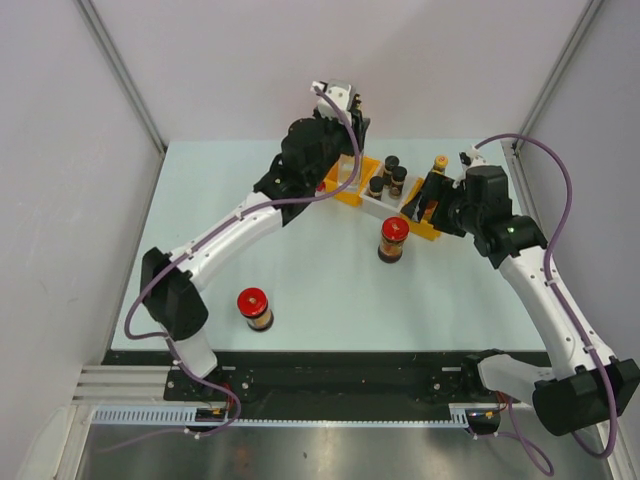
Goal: Organize the condiment bottles
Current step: Place the bottle in the storage box, then pick up the bottle from the corner of the board.
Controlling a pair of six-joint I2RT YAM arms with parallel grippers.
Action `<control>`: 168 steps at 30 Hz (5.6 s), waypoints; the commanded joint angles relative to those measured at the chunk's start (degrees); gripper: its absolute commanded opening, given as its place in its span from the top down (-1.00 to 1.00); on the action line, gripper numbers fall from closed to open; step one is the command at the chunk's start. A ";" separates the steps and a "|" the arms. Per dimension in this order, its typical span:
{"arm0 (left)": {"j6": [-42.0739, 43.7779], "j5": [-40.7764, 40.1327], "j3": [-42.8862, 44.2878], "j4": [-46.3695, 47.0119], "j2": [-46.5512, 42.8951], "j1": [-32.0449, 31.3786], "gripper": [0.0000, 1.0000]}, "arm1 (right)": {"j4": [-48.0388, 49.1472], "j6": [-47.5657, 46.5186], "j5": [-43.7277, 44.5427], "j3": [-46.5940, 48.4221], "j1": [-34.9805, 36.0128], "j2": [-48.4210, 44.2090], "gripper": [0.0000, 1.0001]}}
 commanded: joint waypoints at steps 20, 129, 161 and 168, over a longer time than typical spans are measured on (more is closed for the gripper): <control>-9.54 9.79 22.88 15.37 22.39 10.71 1.00 | 4.59 -1.27 -3.17 0.43 -2.41 5.76 -0.82; -34.49 0.66 -52.00 -55.99 -50.82 4.22 -0.95 | 1.69 1.55 5.00 -11.26 3.57 -4.44 -0.99; -48.83 -1.72 -55.52 -62.76 -51.61 -5.99 -0.33 | 1.78 1.90 5.61 -12.66 3.83 -4.79 -0.99; -46.99 -3.65 -54.38 -61.18 -50.30 -5.99 0.36 | 1.95 1.90 5.70 -12.84 3.83 -5.05 -1.00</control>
